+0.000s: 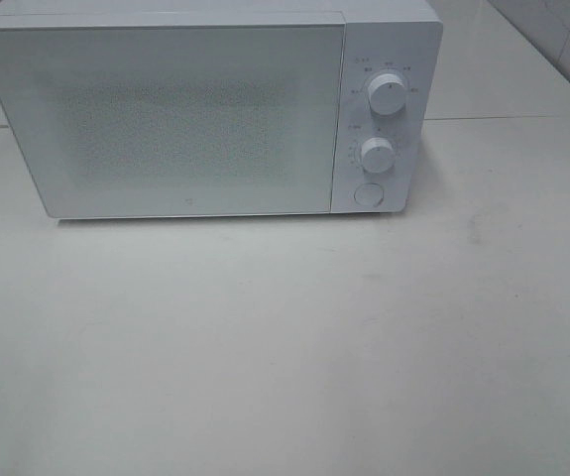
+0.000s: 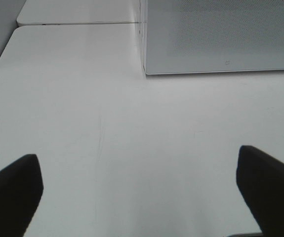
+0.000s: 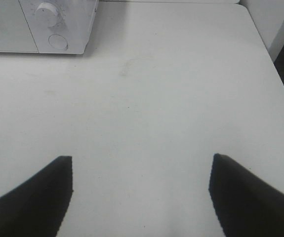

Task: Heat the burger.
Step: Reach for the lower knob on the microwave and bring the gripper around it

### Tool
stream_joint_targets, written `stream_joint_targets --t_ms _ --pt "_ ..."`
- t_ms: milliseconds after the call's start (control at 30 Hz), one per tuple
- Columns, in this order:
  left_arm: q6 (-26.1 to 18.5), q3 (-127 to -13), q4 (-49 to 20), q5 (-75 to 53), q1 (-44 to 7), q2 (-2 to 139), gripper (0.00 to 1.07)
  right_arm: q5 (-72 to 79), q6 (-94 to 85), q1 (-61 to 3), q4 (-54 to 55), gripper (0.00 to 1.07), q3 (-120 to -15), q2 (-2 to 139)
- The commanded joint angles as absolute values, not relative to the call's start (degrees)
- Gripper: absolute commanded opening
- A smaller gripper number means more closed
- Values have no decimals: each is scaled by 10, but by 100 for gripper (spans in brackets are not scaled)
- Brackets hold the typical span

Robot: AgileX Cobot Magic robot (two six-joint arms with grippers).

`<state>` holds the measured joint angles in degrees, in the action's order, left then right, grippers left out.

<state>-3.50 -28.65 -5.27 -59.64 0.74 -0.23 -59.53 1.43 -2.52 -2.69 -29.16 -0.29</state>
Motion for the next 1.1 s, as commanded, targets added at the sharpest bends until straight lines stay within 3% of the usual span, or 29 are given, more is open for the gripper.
stream_joint_targets --t_ms 33,500,1100 --pt "-35 -285 -54 -595 9 -19 100 -594 18 -21 -26 76 -290 -17" --pt "-35 -285 -54 -595 9 -19 100 -557 23 -21 -26 76 -308 -3" --pt "-35 -285 -54 -595 9 -19 100 -273 28 -21 -22 76 -269 201"
